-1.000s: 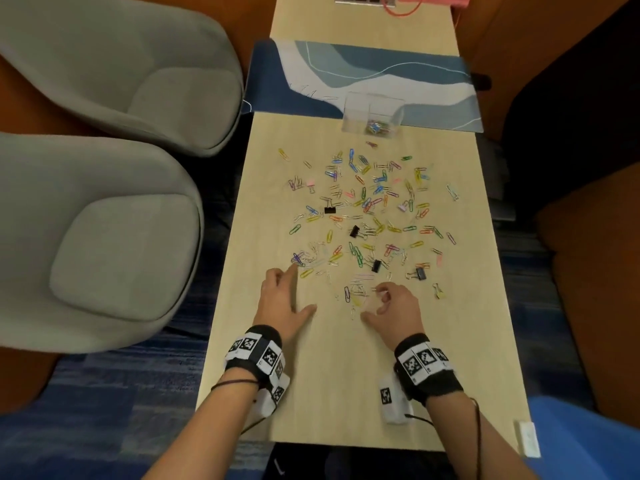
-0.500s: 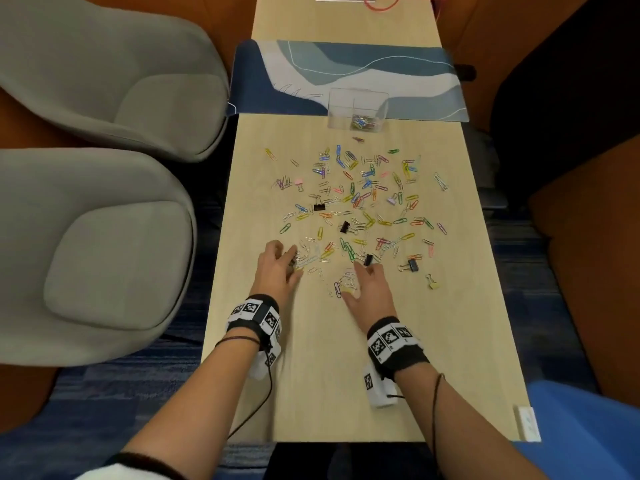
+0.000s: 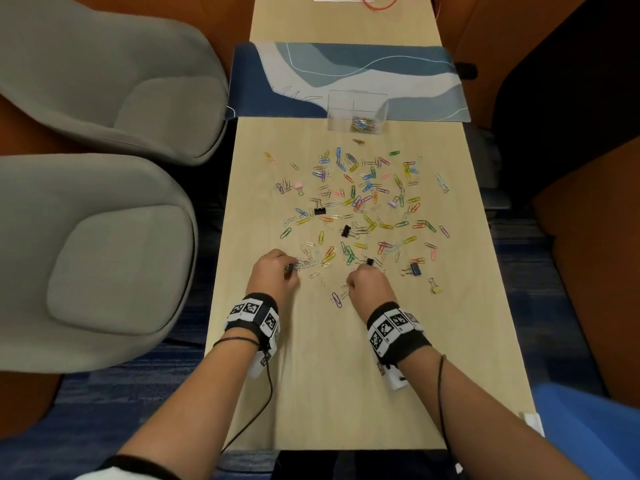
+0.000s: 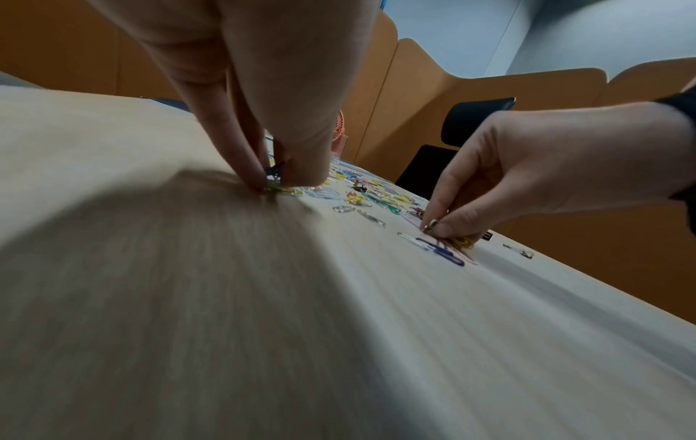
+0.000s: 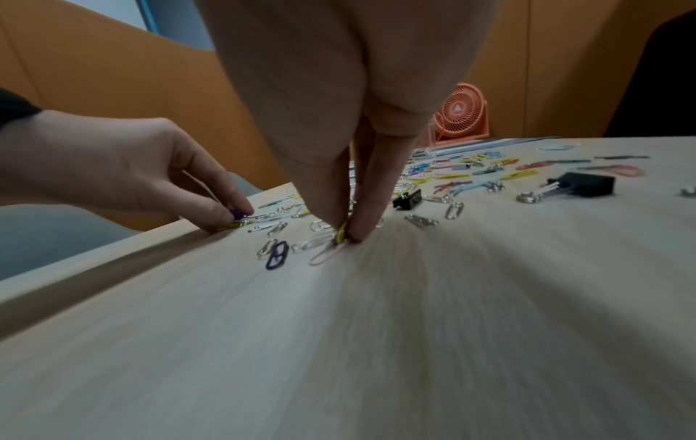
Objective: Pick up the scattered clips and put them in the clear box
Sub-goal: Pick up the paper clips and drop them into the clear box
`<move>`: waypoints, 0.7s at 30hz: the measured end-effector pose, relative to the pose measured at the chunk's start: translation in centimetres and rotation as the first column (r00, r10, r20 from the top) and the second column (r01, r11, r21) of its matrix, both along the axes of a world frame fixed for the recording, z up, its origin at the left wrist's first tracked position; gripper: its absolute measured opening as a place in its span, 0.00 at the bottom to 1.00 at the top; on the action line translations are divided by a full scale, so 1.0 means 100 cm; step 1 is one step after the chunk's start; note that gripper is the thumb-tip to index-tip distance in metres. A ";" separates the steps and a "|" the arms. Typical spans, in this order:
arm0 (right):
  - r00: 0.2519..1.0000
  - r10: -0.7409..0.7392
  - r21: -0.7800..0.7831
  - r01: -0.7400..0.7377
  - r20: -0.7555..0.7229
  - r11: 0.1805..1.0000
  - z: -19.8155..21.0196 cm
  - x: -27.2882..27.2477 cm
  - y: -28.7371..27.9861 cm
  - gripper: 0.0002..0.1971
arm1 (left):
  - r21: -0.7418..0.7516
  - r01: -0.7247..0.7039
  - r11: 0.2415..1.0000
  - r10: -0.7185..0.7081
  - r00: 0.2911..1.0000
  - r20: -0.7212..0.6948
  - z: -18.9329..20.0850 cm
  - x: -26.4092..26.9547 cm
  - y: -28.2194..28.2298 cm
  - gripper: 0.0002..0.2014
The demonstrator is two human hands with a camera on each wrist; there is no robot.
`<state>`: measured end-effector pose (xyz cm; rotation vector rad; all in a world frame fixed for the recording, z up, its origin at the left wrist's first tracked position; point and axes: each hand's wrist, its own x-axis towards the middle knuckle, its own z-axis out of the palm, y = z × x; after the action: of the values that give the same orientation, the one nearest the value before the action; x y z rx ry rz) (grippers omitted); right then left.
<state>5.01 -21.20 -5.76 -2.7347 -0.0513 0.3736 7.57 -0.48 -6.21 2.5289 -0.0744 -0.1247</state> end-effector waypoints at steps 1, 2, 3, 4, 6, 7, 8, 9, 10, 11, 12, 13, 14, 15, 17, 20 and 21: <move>1.000 0.010 -0.017 -0.010 -0.028 1.000 0.001 0.003 0.001 0.11 | 0.007 0.003 1.000 -0.003 1.000 -0.009 0.001 0.002 0.001 0.10; 0.999 0.011 -0.023 -0.013 -0.050 1.000 0.002 0.007 0.001 0.11 | 0.008 -0.003 1.000 0.003 1.000 -0.015 0.002 0.004 0.002 0.09; 0.997 0.007 -0.019 -0.009 -0.071 1.000 0.003 0.009 0.000 0.11 | 0.002 -0.012 1.000 0.012 1.000 -0.020 0.002 0.006 0.003 0.09; 0.997 -0.003 -0.005 0.003 -0.079 1.000 0.003 0.012 -0.001 0.11 | -0.008 -0.021 1.000 0.020 1.000 -0.022 0.002 0.007 0.003 0.09; 0.995 -0.032 0.037 0.036 -0.089 0.999 0.006 0.014 -0.006 0.10 | -0.032 -0.046 0.998 0.045 0.998 -0.035 0.002 0.006 0.005 0.08; 0.994 -0.051 0.065 0.057 -0.102 0.996 0.009 0.014 -0.010 0.08 | -0.052 -0.073 0.996 0.071 0.997 -0.043 0.003 0.005 0.005 0.07; 0.991 -0.076 0.105 0.087 -0.110 0.991 0.012 0.014 -0.014 0.07 | -0.087 -0.114 0.990 0.109 0.993 -0.051 0.003 0.004 0.004 0.06; 0.987 -0.110 0.155 0.128 -0.119 0.980 0.016 0.013 -0.019 0.05 | -0.140 -0.165 0.976 0.158 0.986 -0.059 0.006 0.003 0.003 0.06; 0.978 -0.157 0.219 0.185 -0.138 0.958 0.021 0.013 -0.025 0.04 | -0.201 -0.214 0.956 0.205 0.977 -0.065 0.011 0.004 0.001 0.05; 0.963 -0.209 0.299 0.253 -0.171 0.920 0.028 0.014 -0.031 0.05 | -0.256 -0.247 0.935 0.237 0.969 -0.070 0.017 0.006 -0.001 0.05; 0.942 -0.256 0.380 0.323 -0.217 0.867 0.034 0.015 -0.038 0.06 | -0.300 -0.257 0.919 0.248 0.966 -0.065 0.024 0.009 -0.003 0.05; 0.924 -0.287 0.453 0.375 -0.252 0.809 0.042 0.019 -0.044 0.06 | -0.332 -0.246 0.911 0.241 0.969 -0.057 0.032 0.015 -0.004 0.05; 0.914 -0.305 0.509 0.402 -0.266 0.761 0.052 0.024 -0.050 0.07 | -0.359 -0.224 0.906 0.224 0.974 -0.044 0.041 0.022 -0.005 0.05; 0.909 -0.321 0.559 0.418 -0.267 0.716 0.063 0.030 -0.056 0.06 | -0.384 -0.202 0.901 0.206 0.978 -0.032 0.051 0.031 -0.006 0.05; 0.896 -0.358 0.647 0.439 -0.262 0.624 0.085 0.048 -0.067 0.06 | -0.431 -0.164 0.887 0.180 0.984 -0.004 0.068 0.053 -0.008 0.05; 0.889 -0.402 0.748 0.417 -0.219 0.516 0.115 0.088 -0.083 0.08 | -0.460 -0.109 0.881 0.150 0.987 0.053 0.096 0.093 -0.014 0.05; 0.890 -0.415 0.774 0.395 -0.189 0.496 0.124 0.104 -0.088 0.08 | -0.463 -0.089 0.882 0.137 0.988 0.070 0.105 0.109 -0.017 0.05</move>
<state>15.38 -29.98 6.62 -1.7488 0.3457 0.1186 18.48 -2.17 4.25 2.0554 0.0052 0.0641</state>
